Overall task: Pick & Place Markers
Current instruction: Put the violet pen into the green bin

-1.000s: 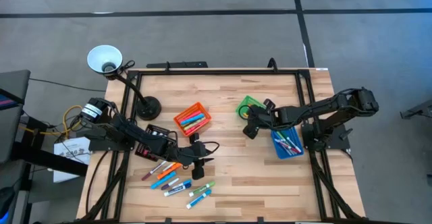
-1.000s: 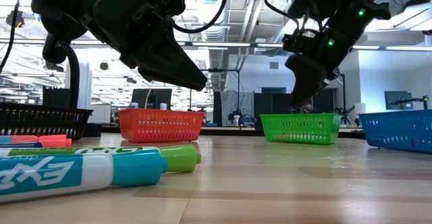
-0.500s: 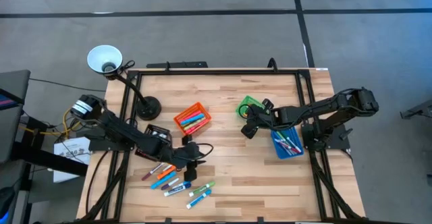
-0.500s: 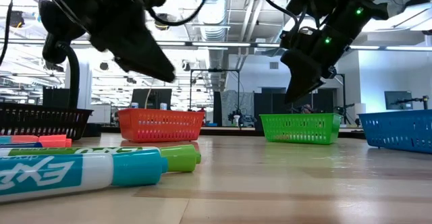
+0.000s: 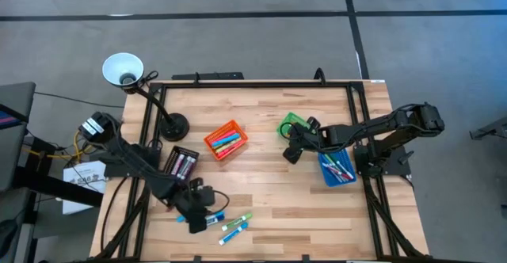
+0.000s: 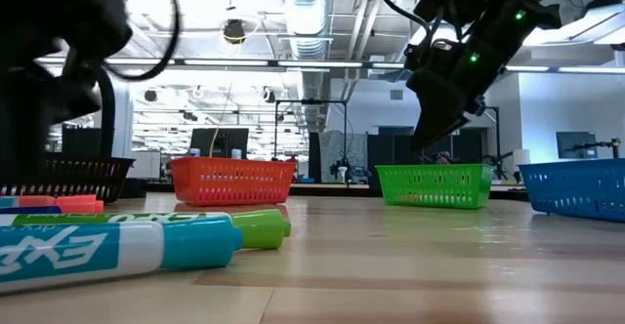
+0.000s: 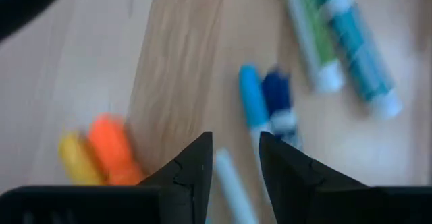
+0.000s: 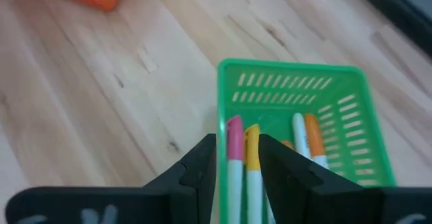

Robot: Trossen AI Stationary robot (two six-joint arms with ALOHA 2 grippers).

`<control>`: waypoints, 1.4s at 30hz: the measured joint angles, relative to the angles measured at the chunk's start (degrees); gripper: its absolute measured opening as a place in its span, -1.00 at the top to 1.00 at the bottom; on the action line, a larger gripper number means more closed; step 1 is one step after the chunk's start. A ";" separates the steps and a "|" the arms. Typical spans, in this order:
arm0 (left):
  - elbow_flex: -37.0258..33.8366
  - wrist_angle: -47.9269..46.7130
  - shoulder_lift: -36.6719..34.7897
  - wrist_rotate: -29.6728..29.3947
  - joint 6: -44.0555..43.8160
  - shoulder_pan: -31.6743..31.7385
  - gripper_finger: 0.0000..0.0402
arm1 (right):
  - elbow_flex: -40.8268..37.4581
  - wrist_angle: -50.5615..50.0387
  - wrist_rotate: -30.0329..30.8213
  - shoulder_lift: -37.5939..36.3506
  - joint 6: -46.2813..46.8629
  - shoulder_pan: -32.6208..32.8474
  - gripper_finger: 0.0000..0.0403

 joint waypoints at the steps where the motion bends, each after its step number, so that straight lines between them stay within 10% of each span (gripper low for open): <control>1: -0.02 -1.36 0.05 -0.01 -0.91 -0.69 0.41 | 0.00 0.03 -0.66 0.00 0.01 0.00 0.49; 22: 0.24 -2.02 7.65 0.79 -5.76 -4.23 0.43 | 0.00 1.29 -2.09 0.02 -0.02 0.00 0.49; 28: 0.00 -1.36 6.43 -2.73 -4.36 -4.19 0.76 | 0.00 8.19 -4.67 0.02 -2.16 0.00 0.49; 42: -0.20 12.74 -8.47 -30.65 21.98 0.64 0.85 | 0.05 34.07 -14.62 6.59 -17.83 5.74 0.28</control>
